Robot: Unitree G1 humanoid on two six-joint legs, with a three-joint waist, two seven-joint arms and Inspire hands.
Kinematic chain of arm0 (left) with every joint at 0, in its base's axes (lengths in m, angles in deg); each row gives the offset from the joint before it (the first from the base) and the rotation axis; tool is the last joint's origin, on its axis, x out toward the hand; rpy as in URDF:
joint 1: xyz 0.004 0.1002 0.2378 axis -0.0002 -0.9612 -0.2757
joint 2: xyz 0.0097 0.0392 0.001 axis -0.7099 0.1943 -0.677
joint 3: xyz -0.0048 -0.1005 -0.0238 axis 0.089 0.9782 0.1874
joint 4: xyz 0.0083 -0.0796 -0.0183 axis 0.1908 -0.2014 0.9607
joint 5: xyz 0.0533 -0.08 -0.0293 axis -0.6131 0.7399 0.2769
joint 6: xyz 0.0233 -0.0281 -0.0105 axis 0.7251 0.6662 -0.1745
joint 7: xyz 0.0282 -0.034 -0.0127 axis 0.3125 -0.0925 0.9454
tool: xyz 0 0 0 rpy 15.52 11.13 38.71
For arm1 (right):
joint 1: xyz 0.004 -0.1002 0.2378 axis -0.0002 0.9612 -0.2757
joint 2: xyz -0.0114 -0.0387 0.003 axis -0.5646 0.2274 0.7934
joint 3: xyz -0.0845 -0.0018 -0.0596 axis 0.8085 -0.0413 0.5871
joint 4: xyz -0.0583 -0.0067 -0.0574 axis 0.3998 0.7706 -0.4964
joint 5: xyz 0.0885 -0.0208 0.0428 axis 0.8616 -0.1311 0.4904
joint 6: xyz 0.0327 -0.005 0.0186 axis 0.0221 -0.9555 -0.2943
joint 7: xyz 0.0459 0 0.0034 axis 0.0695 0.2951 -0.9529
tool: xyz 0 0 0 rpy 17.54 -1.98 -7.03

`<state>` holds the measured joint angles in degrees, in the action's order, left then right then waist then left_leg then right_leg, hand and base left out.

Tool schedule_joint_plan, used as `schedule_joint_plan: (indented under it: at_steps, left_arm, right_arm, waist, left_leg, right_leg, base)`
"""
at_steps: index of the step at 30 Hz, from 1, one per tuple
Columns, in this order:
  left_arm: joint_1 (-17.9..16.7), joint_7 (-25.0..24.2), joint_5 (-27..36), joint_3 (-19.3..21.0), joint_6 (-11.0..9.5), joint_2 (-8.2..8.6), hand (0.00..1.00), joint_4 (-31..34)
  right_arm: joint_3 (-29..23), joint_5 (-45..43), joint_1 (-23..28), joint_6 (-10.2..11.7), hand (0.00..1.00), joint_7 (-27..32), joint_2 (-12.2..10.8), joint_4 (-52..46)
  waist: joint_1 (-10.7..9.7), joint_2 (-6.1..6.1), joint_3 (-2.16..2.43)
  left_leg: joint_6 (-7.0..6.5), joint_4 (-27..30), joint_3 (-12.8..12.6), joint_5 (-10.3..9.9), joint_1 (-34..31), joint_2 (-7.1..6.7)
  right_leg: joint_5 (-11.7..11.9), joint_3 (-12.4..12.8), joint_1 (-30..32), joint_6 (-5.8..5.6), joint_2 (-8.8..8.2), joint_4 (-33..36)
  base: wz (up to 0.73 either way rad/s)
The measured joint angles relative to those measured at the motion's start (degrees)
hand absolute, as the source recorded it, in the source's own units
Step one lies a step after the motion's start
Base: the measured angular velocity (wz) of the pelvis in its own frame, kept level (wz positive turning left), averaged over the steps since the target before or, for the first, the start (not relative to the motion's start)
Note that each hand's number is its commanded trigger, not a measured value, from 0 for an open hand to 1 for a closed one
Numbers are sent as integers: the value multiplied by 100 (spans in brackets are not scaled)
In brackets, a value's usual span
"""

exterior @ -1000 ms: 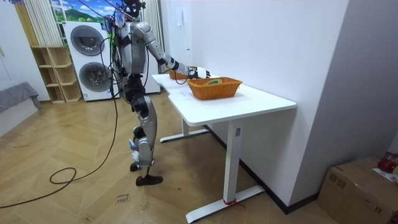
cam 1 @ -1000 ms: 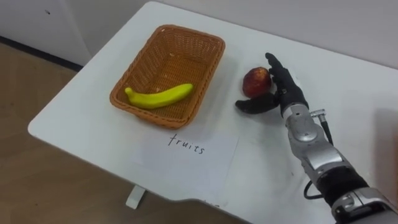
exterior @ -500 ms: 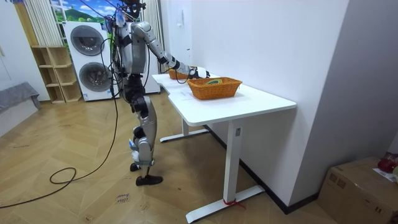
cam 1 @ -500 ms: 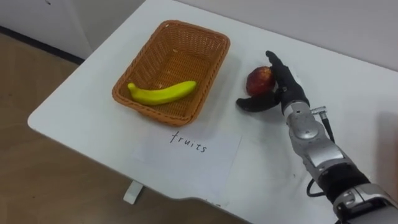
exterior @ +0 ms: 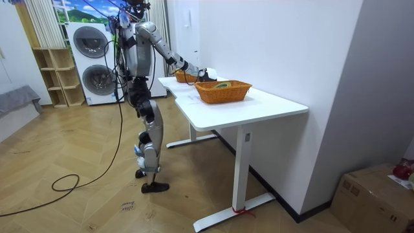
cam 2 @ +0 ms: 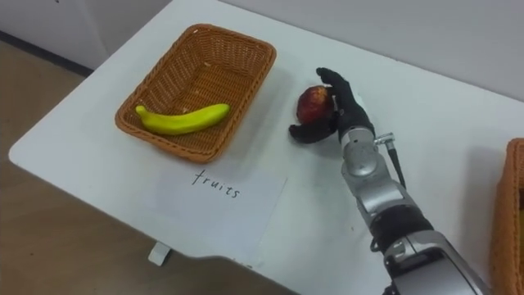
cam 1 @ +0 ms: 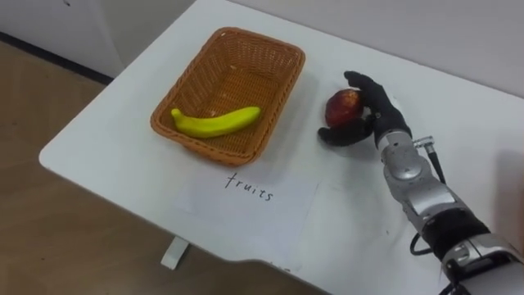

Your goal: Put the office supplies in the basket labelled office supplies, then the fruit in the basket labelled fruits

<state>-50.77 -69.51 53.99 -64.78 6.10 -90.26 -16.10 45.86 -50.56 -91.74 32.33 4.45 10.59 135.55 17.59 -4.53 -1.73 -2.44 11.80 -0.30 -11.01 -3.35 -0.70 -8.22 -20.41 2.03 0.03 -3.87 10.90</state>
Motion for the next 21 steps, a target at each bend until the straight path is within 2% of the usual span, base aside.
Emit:
schedule_joint_plan:
  at_steps: [9, 21]
  left_arm:
    - [46, -141, 7, -5, 98, -77, 0, -95]
    - [176, -158, 4, 5, 103, -76, 0, -195]
  right_arm:
    - [4, 6, -195, -88, 100, -3, 7, 193]
    - [66, 3, -193, -62, 100, -273, -60, 189]
  waist:
    - [10, -99, -36]
    - [13, -124, -19]
  left_leg:
    - [0, -13, -6, 0, 11, 1]
    - [0, -10, 29, 0, 39, -1]
  right_leg:
    - [-1, 0, 12, -1, -5, -29]
    - [0, -12, -24, -1, 11, -26]
  base:
    - [0]
    - [0]
